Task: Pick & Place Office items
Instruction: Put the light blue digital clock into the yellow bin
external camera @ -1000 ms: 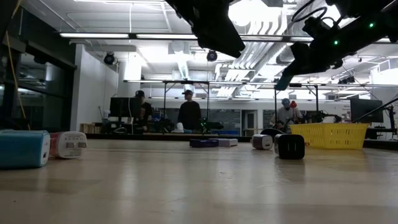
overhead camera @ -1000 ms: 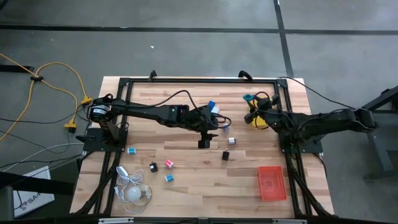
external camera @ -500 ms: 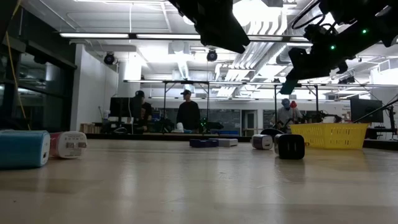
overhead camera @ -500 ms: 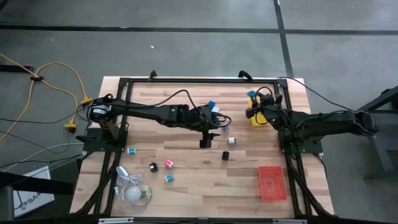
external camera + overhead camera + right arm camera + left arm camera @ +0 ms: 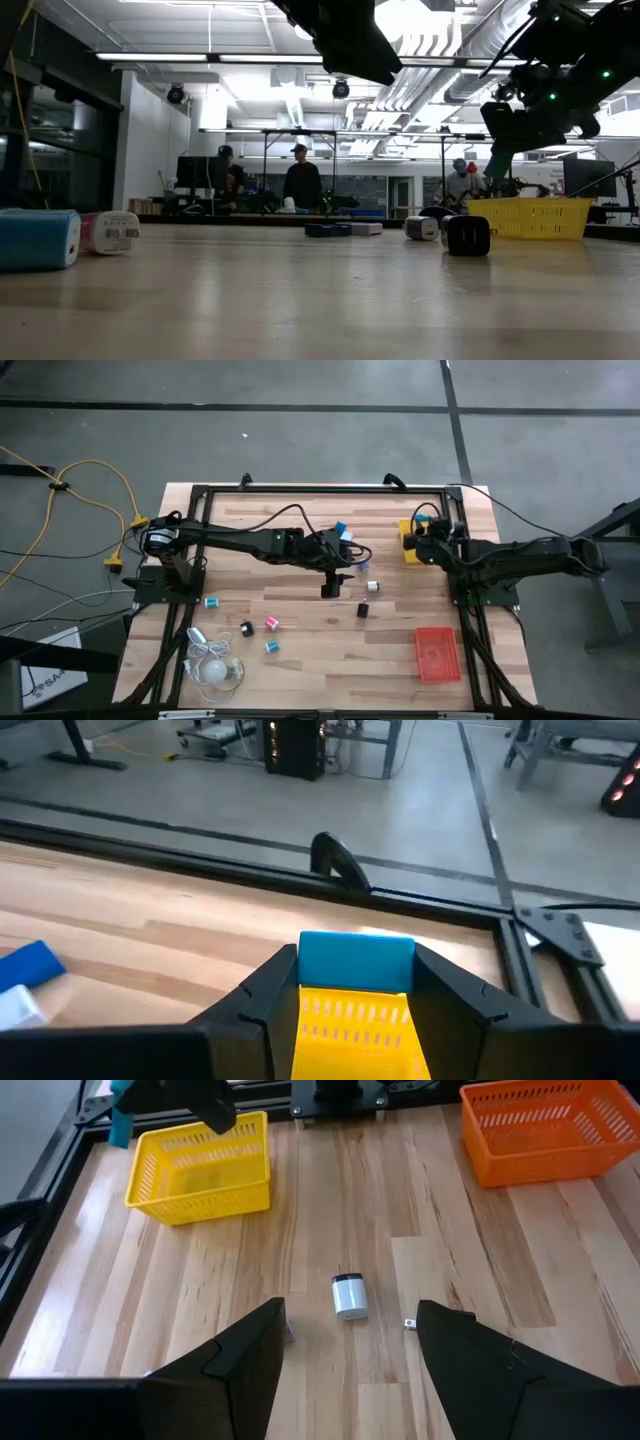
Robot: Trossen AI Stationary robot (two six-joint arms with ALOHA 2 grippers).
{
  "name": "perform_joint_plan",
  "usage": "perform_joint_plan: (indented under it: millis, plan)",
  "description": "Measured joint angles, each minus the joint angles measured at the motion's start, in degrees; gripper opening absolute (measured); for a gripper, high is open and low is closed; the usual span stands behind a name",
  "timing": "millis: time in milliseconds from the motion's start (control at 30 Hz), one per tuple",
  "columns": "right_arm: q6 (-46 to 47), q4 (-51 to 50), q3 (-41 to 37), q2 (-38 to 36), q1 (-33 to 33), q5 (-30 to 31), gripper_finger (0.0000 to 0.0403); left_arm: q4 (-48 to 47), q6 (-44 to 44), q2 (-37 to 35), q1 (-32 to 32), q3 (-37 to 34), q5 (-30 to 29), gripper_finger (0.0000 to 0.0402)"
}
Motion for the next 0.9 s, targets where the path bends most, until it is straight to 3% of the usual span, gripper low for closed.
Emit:
perform_joint_plan:
  millis: [367, 900]
  plan:
    - [7.91, -4.11, 0.00, 2.44, 3.65, -1.08, 0.0146, -0.02, 0.13, 0.00, 0.00, 0.00, 0.00, 0.0218]
    - [24.22, -4.31, 0.00, 18.84, 5.57, 2.41, 0.0146, -0.02, -0.05, 0.00, 0.00, 0.00, 0.00, 0.0218]
